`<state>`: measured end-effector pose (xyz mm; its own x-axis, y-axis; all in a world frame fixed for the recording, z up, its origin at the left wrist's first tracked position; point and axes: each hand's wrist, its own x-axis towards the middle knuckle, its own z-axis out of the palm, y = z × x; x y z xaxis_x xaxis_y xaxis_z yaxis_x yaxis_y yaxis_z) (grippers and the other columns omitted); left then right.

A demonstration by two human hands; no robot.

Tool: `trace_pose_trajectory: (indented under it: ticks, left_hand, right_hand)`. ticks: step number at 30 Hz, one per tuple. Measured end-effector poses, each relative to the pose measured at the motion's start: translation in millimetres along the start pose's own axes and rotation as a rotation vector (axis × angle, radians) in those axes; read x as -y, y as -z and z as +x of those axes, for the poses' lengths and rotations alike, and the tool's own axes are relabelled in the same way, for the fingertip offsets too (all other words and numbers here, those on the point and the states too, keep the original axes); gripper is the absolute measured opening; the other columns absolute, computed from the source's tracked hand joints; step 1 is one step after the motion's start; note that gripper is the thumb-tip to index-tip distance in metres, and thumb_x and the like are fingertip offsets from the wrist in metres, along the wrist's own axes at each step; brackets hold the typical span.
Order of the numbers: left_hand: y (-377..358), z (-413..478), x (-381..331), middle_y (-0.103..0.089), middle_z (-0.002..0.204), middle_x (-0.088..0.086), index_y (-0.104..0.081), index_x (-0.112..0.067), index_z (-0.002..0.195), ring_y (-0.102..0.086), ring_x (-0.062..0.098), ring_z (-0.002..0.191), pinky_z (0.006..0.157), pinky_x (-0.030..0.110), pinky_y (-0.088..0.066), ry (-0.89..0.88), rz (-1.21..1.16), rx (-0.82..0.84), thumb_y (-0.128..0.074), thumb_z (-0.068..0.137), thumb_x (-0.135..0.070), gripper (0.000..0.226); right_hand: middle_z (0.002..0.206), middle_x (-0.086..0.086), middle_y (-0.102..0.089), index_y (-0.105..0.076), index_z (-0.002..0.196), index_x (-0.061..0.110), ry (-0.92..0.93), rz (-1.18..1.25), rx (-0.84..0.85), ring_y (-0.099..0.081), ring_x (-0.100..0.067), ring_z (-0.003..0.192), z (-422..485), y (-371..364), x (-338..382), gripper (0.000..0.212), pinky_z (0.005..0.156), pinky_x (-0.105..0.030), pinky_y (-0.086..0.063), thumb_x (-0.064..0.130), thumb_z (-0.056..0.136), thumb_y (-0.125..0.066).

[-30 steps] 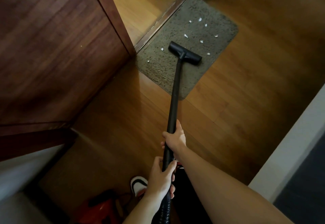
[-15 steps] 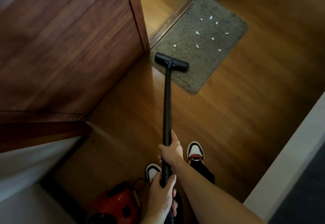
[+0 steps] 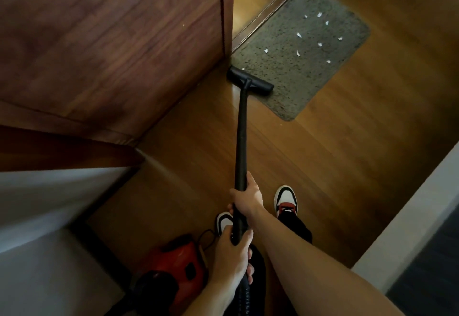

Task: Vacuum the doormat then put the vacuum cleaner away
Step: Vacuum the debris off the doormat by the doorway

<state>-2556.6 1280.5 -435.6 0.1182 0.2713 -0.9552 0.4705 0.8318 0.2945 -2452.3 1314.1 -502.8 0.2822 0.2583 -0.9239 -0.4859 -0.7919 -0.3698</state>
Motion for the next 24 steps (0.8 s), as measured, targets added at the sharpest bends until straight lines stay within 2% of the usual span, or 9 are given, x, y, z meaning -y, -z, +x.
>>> trace_pose_trajectory:
  ticks: [8, 15, 24]
  left_hand:
    - [-7.9, 3.5, -12.1, -0.052, 0.061, 0.004, -0.058, -0.008, 0.099, -0.043, 0.017, 0.035, 0.038, 0.027, -0.042, -0.028, 0.009, -0.012, -0.063, 0.096, -0.036, 0.028]
    - [-36.1, 2.3, -25.8, -0.052, 0.062, 0.003, -0.058, -0.014, 0.101, -0.041, 0.015, 0.035, 0.039, 0.026, -0.041, 0.007, -0.017, -0.032, -0.062, 0.096, -0.036, 0.023]
    - [-69.5, -0.4, -48.1, -0.049, 0.06, 0.003, -0.055, -0.019, 0.093, -0.038, 0.015, 0.035, 0.036, 0.024, -0.037, 0.036, -0.099, -0.023, -0.061, 0.097, -0.033, 0.016]
  right_hand:
    - [0.091, -0.013, -0.069, -0.024, 0.157, 0.033, 0.039, -0.092, -0.018, -0.065, -0.015, 0.049, 12.6, 1.7, 12.1, 0.074, 0.048, -0.03, -0.056, 0.01, 0.097, -0.06]
    - [0.096, -0.014, -0.067, -0.025, 0.155, 0.034, 0.055, -0.131, -0.005, -0.064, -0.015, 0.048, 18.0, 21.9, 28.1, 0.072, 0.048, -0.03, -0.057, 0.011, 0.097, -0.06]
    - [0.103, -0.015, -0.066, -0.024, 0.156, 0.034, 0.054, -0.161, 0.033, -0.062, -0.014, 0.047, 24.8, 50.5, 48.9, 0.073, 0.045, -0.026, -0.053, 0.012, 0.098, -0.061]
